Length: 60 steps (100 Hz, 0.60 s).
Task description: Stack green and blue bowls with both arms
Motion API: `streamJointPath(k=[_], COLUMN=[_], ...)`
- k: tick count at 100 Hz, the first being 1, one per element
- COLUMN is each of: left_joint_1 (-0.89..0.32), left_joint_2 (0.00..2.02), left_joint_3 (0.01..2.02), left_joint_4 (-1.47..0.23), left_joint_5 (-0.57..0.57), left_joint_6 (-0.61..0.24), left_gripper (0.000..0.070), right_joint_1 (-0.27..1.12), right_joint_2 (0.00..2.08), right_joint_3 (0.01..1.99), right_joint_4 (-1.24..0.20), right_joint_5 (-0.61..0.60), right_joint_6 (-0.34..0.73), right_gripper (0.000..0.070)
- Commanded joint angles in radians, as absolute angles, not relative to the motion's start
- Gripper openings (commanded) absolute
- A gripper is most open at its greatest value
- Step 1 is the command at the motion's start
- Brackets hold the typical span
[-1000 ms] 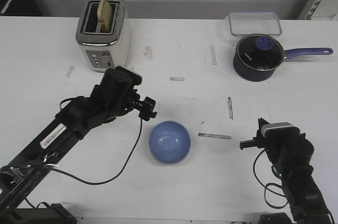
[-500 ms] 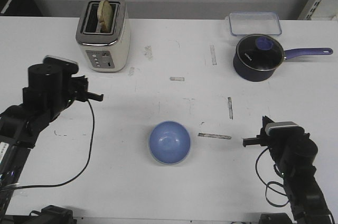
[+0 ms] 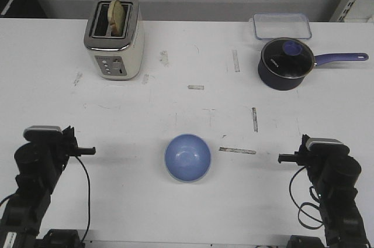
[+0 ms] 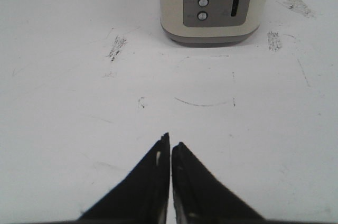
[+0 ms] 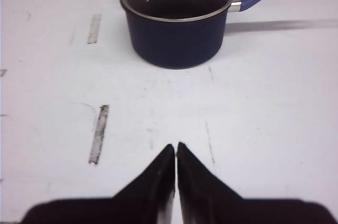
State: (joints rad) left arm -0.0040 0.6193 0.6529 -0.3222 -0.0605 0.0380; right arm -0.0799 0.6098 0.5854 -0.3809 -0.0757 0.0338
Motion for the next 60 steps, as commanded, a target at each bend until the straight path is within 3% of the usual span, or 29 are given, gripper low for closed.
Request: streamJointPath(k=[1,23,60], left_joint_1=[-0.003,-0.003,-0.003], left_joint_2=[0.537,0.331,0.305], left_joint_3=[0.612,0.515,0.515], left_joint_4=[-0.279,-0.231,-0.252], left_joint_5=[-0.060,-0.060,-0.060], left_joint_6=[0.033,0.034,0.034], left_gripper=[0.0000,0.0000,0.0002], right_joint_1=[-0.082,-0.072,-0.055], right_joint_2=[0.573,0.362,0.161], right_joint_3=[0.568,0.504,0.505], right_joint_4=[-0.376,-0.427,-0.425], right_joint_5=[-0.079,-0.114,-0.111], right_joint_6=[0.020,-0.002,0.010], right_gripper=[0.0000,0.0000,0.0000])
